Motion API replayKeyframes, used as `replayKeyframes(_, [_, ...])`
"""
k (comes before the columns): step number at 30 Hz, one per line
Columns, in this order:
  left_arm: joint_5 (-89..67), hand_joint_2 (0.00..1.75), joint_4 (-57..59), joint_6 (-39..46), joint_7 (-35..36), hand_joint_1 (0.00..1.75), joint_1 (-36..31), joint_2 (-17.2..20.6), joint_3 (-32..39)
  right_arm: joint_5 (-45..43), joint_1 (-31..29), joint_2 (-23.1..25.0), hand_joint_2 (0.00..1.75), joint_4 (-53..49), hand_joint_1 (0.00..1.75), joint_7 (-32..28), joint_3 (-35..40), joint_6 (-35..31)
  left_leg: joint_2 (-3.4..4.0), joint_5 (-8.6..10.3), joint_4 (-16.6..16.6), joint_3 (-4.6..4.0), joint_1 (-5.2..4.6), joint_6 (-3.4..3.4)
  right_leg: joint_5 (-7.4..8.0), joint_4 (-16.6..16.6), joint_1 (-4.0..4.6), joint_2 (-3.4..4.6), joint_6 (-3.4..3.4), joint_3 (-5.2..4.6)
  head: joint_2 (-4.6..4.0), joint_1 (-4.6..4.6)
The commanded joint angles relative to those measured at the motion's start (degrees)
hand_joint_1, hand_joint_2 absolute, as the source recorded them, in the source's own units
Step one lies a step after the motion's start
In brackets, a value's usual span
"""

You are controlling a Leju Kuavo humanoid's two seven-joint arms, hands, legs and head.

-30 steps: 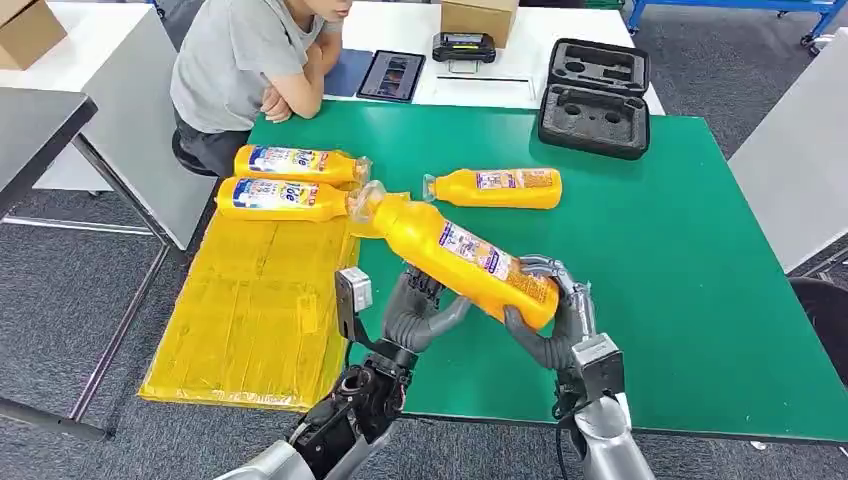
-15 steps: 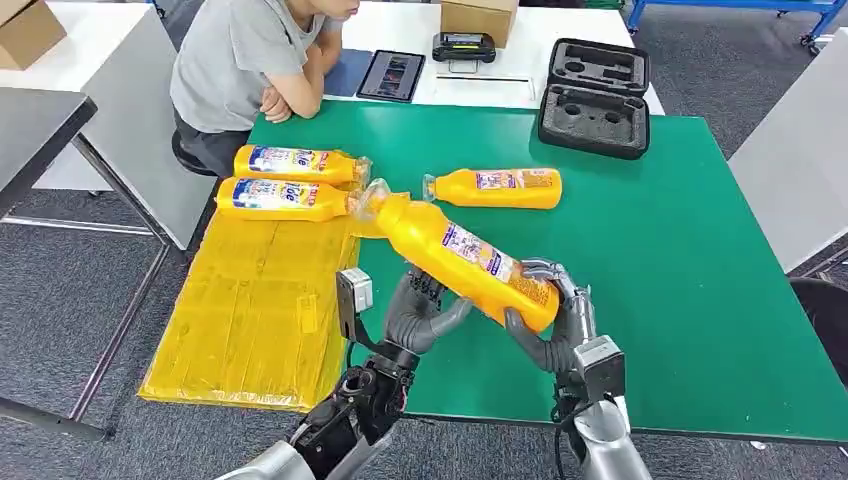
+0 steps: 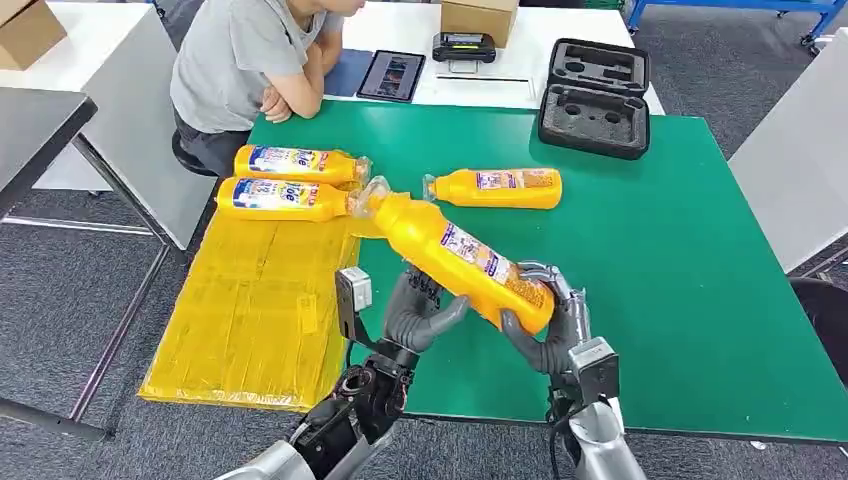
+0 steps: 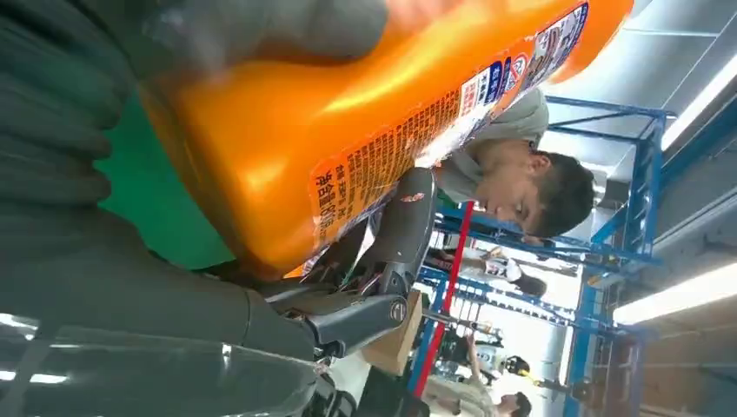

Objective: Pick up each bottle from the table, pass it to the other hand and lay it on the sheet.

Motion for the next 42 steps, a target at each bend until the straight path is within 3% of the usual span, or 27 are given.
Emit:
replayKeyframes(1, [0.63, 1.75, 1.78, -0.27, 0.04, 0.00, -2.97, 0.92, -1.20, 0.09, -1.24, -0.38, 1.75, 3.22, 1.45, 0.41, 1.64, -0.01, 0.06, -0.06, 0.00, 0.13, 0.06, -0.09, -0.03, -0.03, 0.07, 0.07, -0.10, 0.13, 0.00, 0.00])
replayKeyframes(16, [7.64, 1.75, 4.95, 0.20, 0.04, 0.05, -4.54, 0.92, -4.53, -0.33, -2.75, 0.14, 1.75, 4.28, 1.40, 0.41, 2.15, 1.01, 0.11, -0.09, -0.01, 0.23, 0.08, -0.12, -0.04, -0.06, 0.08, 0.12, -0.13, 0.22, 0.00, 0.02])
replayKeyframes(17, [7.82, 1.75, 4.86, -0.01, 0.04, 0.31, -4.59, 0.92, -4.76, -0.33, -2.72, 0.11, 1.75, 4.18, 1.40, 0.41, 2.19, 0.99, 0.08, -0.07, 0.00, 0.16, 0.08, -0.11, -0.02, -0.05, 0.08, 0.09, -0.12, 0.16, 0.00, 0.00])
replayKeyframes(18, [7.82, 1.75, 4.86, -0.01, 0.04, 1.55, -4.59, 0.92, -4.76, -0.33, -2.72, 0.11, 1.75, 4.18, 1.45, 0.41, 2.19, 0.99, 0.02, -0.03, -0.01, 0.10, 0.04, -0.08, -0.02, -0.03, 0.04, 0.03, -0.08, 0.10, 0.00, 0.00])
replayKeyframes(19, [7.96, 1.75, 4.31, 0.13, 0.04, 1.75, -4.46, 0.92, -4.62, -0.36, -2.59, 0.07, 1.75, 3.93, 1.40, 0.41, 2.24, 0.99, 0.03, -0.07, -0.01, 0.19, 0.08, -0.12, -0.04, -0.04, 0.09, 0.05, -0.13, 0.20, 0.00, 0.02])
replayKeyframes(37, [6.08, 1.75, 1.25, 1.64, 0.04, 1.75, -2.87, 0.92, -1.81, -2.75, -2.57, 0.36, 1.75, 3.39, 1.34, 0.41, 1.88, 2.91, 0.14, -0.12, -0.01, 0.28, 0.11, -0.15, -0.05, -0.07, 0.11, 0.15, -0.16, 0.28, 0.00, 0.00])
replayKeyframes(38, [5.43, 1.75, 0.67, 2.27, 0.04, 1.75, -2.57, 0.92, -1.20, -3.83, -2.77, 0.42, 1.75, 4.05, 1.17, 0.41, 1.47, 3.82, 0.11, -0.09, 0.00, 0.18, 0.07, -0.11, -0.03, -0.04, 0.07, 0.12, -0.12, 0.17, 0.00, 0.02])
replayKeyframes(42, [4.59, 1.75, 0.20, 2.47, 0.04, 1.75, -2.34, 0.92, -0.65, -5.12, -3.12, 0.44, 1.75, 5.18, 1.17, 0.41, 1.13, 5.03, 0.12, -0.08, -0.02, 0.19, 0.06, -0.11, -0.03, -0.05, 0.07, 0.14, -0.12, 0.17, 0.00, 0.00])
